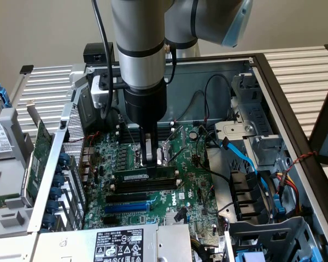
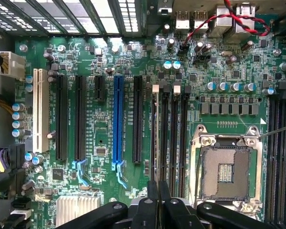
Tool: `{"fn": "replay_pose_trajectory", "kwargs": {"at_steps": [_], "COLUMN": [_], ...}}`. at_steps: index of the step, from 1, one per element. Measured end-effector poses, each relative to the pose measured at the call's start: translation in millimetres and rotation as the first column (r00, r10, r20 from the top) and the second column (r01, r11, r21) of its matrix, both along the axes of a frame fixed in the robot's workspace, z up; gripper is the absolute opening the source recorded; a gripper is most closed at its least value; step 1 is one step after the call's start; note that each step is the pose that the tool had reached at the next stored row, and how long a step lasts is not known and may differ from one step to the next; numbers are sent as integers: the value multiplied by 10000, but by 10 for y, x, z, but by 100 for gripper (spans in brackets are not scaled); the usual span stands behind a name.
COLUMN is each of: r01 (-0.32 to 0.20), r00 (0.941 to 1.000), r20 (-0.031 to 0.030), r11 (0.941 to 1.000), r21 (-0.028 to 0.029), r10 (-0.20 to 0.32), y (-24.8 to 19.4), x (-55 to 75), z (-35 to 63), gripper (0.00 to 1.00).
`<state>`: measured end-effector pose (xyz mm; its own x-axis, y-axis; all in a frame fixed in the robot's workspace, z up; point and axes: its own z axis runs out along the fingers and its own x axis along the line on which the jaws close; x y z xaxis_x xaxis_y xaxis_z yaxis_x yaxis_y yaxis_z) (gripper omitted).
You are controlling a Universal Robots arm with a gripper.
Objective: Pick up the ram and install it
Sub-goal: 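Insert the ram into the slot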
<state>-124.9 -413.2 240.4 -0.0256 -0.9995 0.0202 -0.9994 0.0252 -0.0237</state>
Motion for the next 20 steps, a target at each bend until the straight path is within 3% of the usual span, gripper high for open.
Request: {"fn": "replay_pose_trajectory", "kwargs": {"at_steps": [8, 13, 20], "r01": [178, 181, 180], "r00": [9998, 9998, 9998], "r20": [6, 10, 26], "r11": [9998, 9998, 9998], "r21": [0, 40, 52], "r10": [-178, -181, -180], "y": [-11, -11, -11], "x": [2, 2, 2], "z": [-8, -17, -38], "gripper": [12, 12, 12]}}
